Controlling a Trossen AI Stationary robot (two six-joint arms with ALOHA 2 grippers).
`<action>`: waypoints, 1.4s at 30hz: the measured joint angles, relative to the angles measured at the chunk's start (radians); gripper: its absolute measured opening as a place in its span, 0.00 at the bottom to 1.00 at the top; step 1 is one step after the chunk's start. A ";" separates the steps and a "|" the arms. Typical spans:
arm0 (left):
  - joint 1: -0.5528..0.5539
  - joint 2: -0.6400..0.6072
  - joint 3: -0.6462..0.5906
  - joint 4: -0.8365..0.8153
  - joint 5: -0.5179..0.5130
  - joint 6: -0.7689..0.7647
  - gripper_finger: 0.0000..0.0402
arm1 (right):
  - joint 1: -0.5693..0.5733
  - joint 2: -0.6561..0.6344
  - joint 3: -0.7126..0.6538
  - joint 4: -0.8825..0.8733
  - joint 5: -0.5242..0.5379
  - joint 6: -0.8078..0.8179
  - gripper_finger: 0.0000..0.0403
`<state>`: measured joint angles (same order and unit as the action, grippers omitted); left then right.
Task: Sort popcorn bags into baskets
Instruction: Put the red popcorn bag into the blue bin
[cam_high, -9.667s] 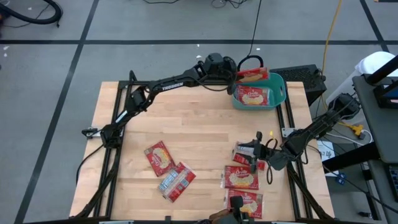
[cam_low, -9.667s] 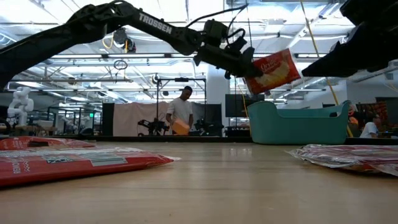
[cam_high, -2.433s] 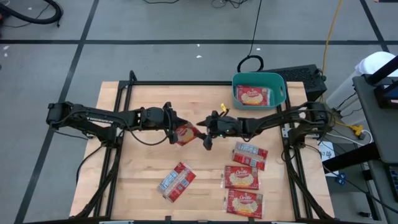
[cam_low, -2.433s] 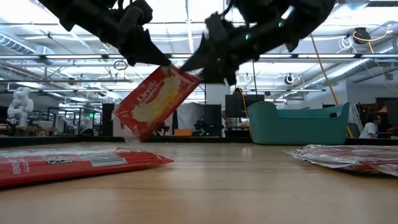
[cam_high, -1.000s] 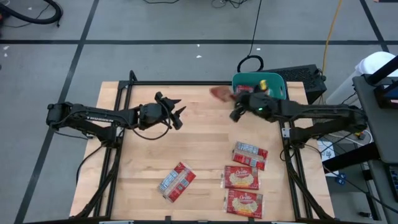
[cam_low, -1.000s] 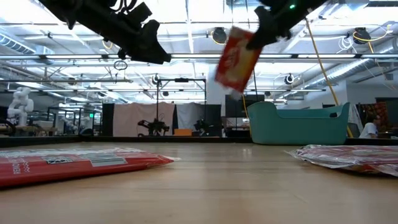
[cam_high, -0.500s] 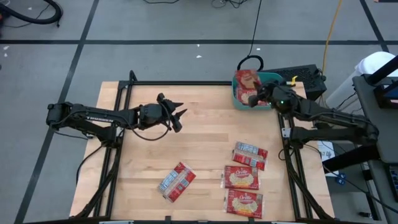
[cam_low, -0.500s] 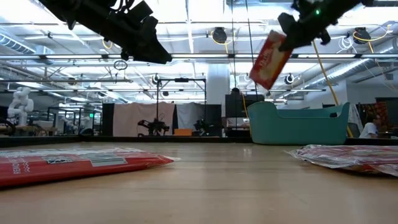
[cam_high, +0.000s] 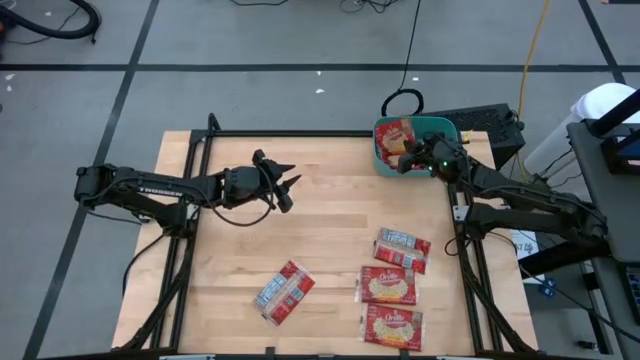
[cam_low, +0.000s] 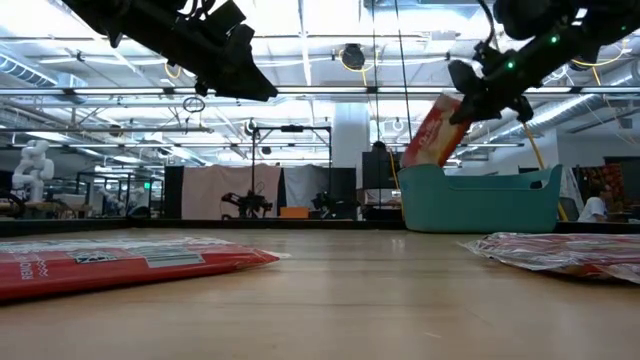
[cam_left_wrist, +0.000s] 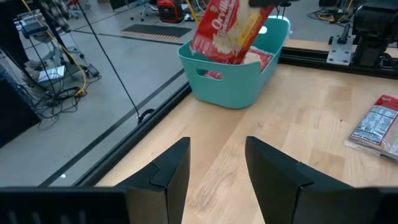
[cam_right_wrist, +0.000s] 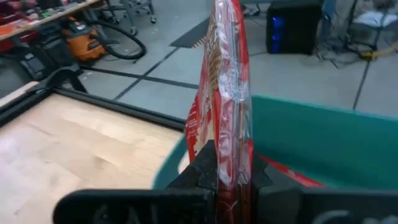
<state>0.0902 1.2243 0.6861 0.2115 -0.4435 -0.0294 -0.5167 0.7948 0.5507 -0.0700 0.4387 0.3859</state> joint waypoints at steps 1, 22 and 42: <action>0.000 0.000 0.000 0.000 0.000 0.001 0.39 | -0.008 0.000 -0.009 0.001 0.000 0.014 0.02; 0.001 0.000 -0.001 0.003 0.000 0.026 0.39 | -0.159 0.000 -0.150 0.042 0.033 -0.013 0.35; -0.040 0.000 -0.001 -0.076 0.044 -0.079 0.39 | -0.057 -0.071 -0.177 0.127 -0.104 -0.144 0.38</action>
<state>0.0506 1.2243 0.6853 0.1358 -0.3993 -0.1084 -0.5733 0.7241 0.3733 0.0575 0.3348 0.2416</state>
